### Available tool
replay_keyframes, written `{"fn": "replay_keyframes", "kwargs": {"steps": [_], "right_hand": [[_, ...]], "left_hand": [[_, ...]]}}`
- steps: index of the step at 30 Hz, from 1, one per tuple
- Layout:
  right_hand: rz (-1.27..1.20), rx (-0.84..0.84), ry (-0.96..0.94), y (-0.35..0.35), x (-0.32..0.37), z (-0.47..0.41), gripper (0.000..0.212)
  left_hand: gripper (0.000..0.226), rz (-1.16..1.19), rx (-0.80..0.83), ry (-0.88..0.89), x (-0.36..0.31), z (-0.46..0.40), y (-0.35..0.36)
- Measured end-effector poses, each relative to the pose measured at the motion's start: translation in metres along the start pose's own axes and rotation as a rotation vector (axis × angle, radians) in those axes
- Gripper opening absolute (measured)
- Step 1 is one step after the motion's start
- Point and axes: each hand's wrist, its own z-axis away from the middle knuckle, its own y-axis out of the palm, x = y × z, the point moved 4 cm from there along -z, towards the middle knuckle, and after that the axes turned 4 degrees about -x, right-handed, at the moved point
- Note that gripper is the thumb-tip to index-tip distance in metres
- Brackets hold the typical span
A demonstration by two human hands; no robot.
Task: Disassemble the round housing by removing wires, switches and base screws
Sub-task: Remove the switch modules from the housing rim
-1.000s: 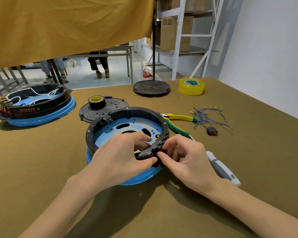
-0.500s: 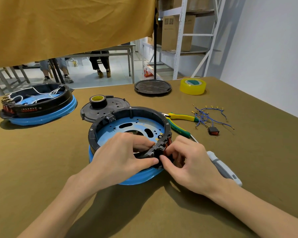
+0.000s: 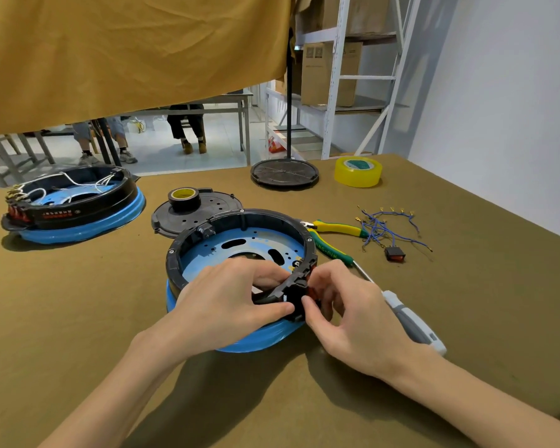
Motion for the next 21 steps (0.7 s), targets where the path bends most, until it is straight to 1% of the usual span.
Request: {"fn": "replay_keyframes", "kwargs": {"steps": [2,4,5,6,9,11,13,15,17,19,21], "right_hand": [[-0.081,-0.127,-0.015,-0.012,0.008,-0.004,0.027],[-0.060,-0.278,0.005,-0.030,0.003,-0.015,0.021],[-0.017,-0.311,0.047,-0.038,-0.005,-0.022,0.019],[0.039,-0.307,0.107,-0.046,-0.018,-0.029,0.018],[0.300,-0.202,0.251,-0.067,-0.060,-0.037,0.014],[0.514,-0.122,0.252,-0.077,-0.080,-0.033,0.011],[0.621,-0.029,0.256,-0.082,-0.093,-0.026,0.013],[0.630,0.073,0.285,-0.083,-0.103,-0.016,0.022],[0.557,0.145,0.333,-0.083,-0.109,-0.007,0.035],[0.460,0.169,0.403,-0.085,-0.114,-0.003,0.042],[0.407,0.169,0.440,-0.085,-0.117,-0.003,0.041]], "left_hand": [[0.041,-0.043,-0.056,0.019,-0.001,0.002,-0.001],[0.049,-0.106,-0.118,0.042,-0.002,0.004,-0.003],[0.053,-0.131,-0.133,0.061,-0.004,0.005,-0.003],[0.056,-0.153,-0.137,0.083,-0.005,0.005,-0.002],[0.057,-0.203,-0.121,0.128,-0.008,0.005,-0.002],[0.056,-0.223,-0.123,0.135,-0.008,0.005,-0.002],[0.056,-0.226,-0.121,0.130,-0.008,0.006,-0.001],[0.055,-0.225,-0.122,0.125,-0.009,0.006,-0.001],[0.055,-0.228,-0.127,0.117,-0.007,0.005,-0.001],[0.057,-0.234,-0.129,0.110,-0.006,0.006,-0.001],[0.059,-0.235,-0.129,0.102,-0.005,0.006,0.000]]}}
